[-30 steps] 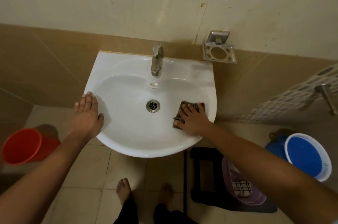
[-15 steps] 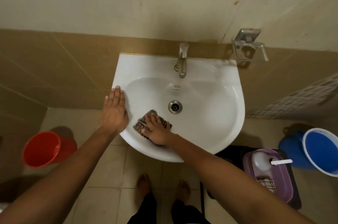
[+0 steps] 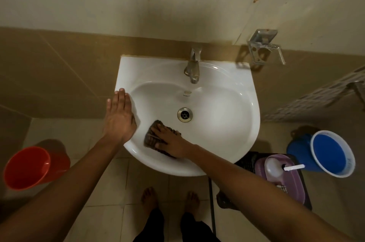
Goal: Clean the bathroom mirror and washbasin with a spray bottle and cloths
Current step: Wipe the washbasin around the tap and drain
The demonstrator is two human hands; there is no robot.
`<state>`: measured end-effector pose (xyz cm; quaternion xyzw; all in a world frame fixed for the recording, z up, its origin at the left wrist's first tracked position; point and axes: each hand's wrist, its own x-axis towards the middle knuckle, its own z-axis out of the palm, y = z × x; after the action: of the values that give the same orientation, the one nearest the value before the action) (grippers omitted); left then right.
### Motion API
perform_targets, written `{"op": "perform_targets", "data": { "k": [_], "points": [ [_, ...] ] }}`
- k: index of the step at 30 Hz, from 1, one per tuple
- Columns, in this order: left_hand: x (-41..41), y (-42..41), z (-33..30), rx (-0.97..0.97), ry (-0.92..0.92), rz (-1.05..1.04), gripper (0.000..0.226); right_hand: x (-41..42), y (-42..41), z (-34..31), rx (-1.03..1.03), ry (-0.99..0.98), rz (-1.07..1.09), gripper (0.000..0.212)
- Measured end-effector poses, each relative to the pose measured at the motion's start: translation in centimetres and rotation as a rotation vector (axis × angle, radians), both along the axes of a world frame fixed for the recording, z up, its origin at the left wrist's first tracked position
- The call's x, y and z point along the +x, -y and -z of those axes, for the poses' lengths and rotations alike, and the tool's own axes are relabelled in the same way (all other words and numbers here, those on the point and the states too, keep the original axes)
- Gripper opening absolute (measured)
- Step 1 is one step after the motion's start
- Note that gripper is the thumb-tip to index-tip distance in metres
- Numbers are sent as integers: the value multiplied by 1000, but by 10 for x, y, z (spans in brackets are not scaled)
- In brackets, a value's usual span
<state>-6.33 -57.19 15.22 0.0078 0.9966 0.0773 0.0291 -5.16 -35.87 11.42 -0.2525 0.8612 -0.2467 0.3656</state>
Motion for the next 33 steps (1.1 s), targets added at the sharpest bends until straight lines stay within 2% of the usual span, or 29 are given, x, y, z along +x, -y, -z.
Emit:
{"op": "perform_targets", "data": {
  "k": [6,9,13,16,19,23,29,31,33],
  "points": [
    [-2,-3,5,-42,-28,-3,68,-10,-90,-3,193,-92,-146,63],
    [-2,-2,7,-52,-42,-11,69,-27,-119,0,286,-212,-201,62],
    [-2,-3,9,-55,-43,-22,69,-60,-128,5,482,-346,-273,63],
    [-3,-2,10,-53,-45,-25,69,-73,-116,11,478,-449,-370,65],
    [-3,-1,11,-54,-41,-27,69,-82,-121,25,550,-486,-306,69],
    [-3,-3,8,-33,-59,-36,68,-82,-131,12,593,-499,-214,65],
    [-3,-3,8,-48,-79,-40,67,-33,-126,-4,764,-503,30,62],
    [-4,-4,9,-58,-62,-34,67,-9,-114,-8,787,-559,46,50],
    [-3,-4,7,-71,-38,-26,66,7,-98,-15,756,-511,55,42]
  ]
}}
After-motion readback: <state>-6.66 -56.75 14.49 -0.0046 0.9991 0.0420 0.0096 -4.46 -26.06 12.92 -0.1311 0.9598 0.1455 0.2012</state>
